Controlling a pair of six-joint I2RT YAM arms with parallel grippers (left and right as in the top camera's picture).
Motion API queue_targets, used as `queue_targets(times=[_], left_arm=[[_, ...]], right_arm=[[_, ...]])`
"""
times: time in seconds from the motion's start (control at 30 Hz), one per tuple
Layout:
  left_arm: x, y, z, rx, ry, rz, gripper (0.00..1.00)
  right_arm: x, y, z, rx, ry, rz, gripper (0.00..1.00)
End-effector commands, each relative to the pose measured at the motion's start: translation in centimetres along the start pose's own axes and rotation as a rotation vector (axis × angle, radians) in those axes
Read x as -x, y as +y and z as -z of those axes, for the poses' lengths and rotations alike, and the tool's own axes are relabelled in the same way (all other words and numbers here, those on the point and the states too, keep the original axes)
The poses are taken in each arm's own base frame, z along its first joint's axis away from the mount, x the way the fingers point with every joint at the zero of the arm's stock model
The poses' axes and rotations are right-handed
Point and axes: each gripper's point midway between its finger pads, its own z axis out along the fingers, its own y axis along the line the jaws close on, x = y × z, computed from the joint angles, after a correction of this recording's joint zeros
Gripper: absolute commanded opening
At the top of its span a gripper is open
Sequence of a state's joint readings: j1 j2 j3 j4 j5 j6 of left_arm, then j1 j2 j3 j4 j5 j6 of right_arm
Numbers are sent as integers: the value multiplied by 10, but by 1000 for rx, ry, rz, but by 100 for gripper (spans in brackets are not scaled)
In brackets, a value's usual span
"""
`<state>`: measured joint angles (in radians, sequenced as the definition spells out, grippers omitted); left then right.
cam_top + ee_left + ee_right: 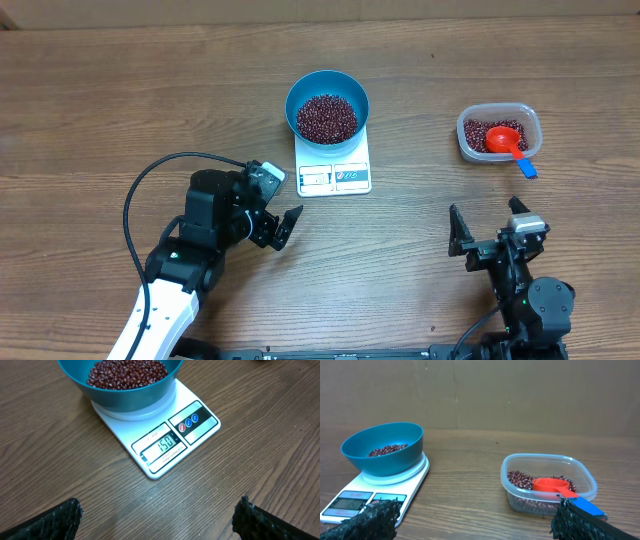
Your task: Scoop item into bowl and weigh 150g on scale
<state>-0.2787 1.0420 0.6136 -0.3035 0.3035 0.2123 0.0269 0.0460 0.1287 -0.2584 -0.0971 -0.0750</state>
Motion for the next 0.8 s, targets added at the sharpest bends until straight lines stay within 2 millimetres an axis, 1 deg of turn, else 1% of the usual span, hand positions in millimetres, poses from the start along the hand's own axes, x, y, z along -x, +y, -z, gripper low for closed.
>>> queue_targets(times=[0.0,0.07,0.5,0.57,0.63,0.77], left_arm=[[0,1,-1,2,3,14,100],[0,1,-1,2,3,14,100],[0,1,-1,2,3,14,100],[0,1,-1,2,3,14,100],[0,1,-1,2,3,14,99],[0,1,-1,2,3,14,100]], right_arm=[[-7,4,-1,21,-11,7,100],[-12,4,-2,24,-8,6,100],[-10,5,-2,27,-16,4,100],[-7,5,-4,27,-46,8,100],[-2,4,-7,26,-112,16,100],[-3,2,-7,15,-109,15,100]])
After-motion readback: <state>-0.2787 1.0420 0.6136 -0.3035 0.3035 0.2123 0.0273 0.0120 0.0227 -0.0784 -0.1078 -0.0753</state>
